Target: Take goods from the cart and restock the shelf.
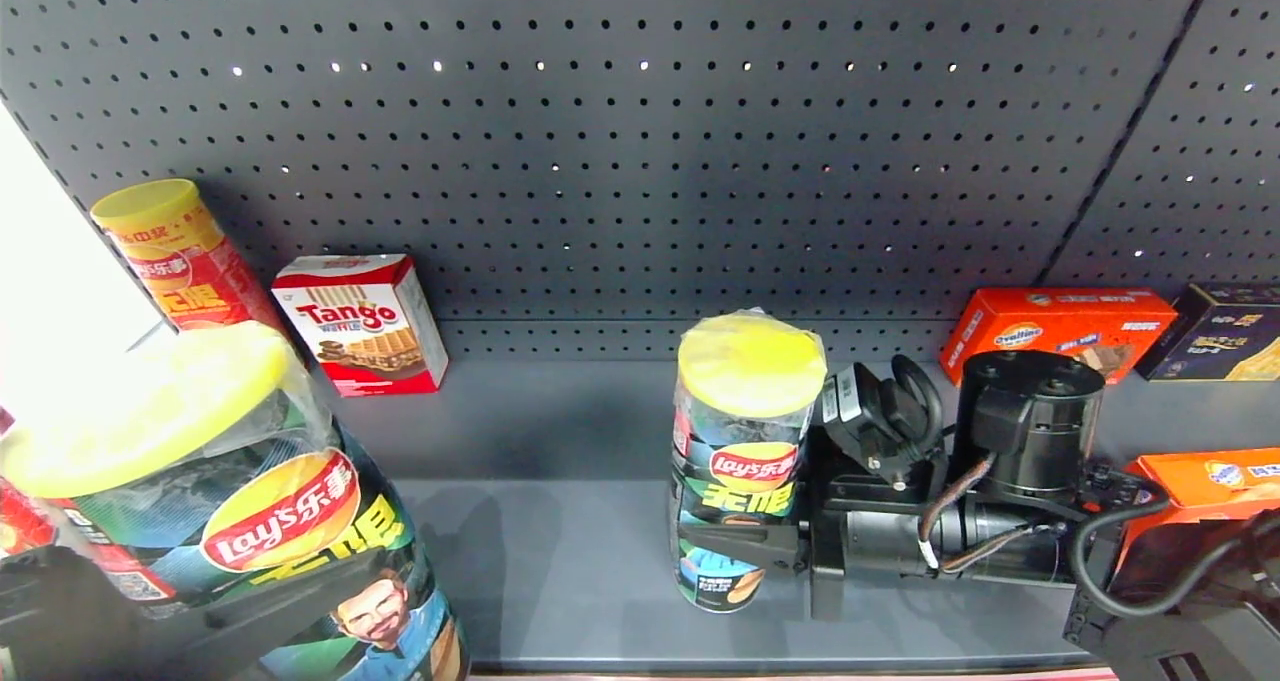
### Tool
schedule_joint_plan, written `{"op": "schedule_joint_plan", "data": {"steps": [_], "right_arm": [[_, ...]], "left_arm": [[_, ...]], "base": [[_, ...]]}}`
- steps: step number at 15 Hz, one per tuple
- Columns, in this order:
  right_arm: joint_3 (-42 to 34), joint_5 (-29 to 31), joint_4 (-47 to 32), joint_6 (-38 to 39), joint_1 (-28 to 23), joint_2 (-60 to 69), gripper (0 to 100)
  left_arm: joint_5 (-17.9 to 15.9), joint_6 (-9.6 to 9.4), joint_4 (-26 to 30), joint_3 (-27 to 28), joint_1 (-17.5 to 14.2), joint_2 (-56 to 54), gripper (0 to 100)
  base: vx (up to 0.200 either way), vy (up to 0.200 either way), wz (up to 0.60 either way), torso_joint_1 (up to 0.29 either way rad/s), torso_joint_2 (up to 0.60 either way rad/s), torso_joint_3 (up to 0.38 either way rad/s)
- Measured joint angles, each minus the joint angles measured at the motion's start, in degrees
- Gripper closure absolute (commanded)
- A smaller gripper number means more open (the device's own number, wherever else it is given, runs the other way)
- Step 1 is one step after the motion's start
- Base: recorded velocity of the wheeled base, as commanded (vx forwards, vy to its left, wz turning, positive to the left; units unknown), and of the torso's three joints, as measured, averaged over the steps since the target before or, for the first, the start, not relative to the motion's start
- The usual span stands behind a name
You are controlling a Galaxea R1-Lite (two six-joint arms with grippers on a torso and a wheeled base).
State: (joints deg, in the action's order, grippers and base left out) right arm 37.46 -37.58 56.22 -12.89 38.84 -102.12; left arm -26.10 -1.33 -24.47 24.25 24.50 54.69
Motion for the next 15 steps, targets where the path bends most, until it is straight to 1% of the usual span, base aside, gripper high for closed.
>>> {"op": "schedule_joint_plan", "data": {"steps": [1, 3, 6, 8, 11, 15], "right_arm": [[0.0, 0.0, 0.0, 0.0, 0.1, -0.1, 0], [-0.2, 0.4, -0.1, -0.1, 0.2, -0.1, 0], [-0.7, 3.2, 0.1, -0.2, 0.1, 0.4, 0], [-1.7, 3.6, 1.0, -0.1, -0.1, 1.5, 0], [-5.8, 3.6, 1.4, 0.0, -1.0, 5.6, 0], [-13.6, 3.4, 1.4, 0.0, -2.1, 12.9, 0]], "left_arm": [[0.0, 0.00, 0.0, -0.1, 0.0, 0.0, 100], [0.0, 0.00, 0.0, -0.1, 0.0, 0.0, 100], [0.0, 0.00, 0.0, 0.0, 0.0, 0.0, 100], [0.0, 0.00, 0.0, 0.1, 0.0, 0.0, 100], [0.0, 0.00, -0.1, -0.1, 0.0, 0.0, 100], [0.0, -0.06, -0.1, -0.1, 0.1, 0.0, 100]], "base": [[0.000, 0.000, 0.00, 0.000, 0.00, 0.000], [0.000, 0.000, 0.00, 0.000, 0.00, 0.000], [0.000, 0.000, 0.00, 0.000, 0.00, 0.000], [0.000, 0.000, 0.00, 0.000, 0.00, 0.000], [0.000, 0.000, 0.00, 0.000, 0.00, 0.000], [0.000, 0.000, 0.00, 0.000, 0.00, 0.000]]}}
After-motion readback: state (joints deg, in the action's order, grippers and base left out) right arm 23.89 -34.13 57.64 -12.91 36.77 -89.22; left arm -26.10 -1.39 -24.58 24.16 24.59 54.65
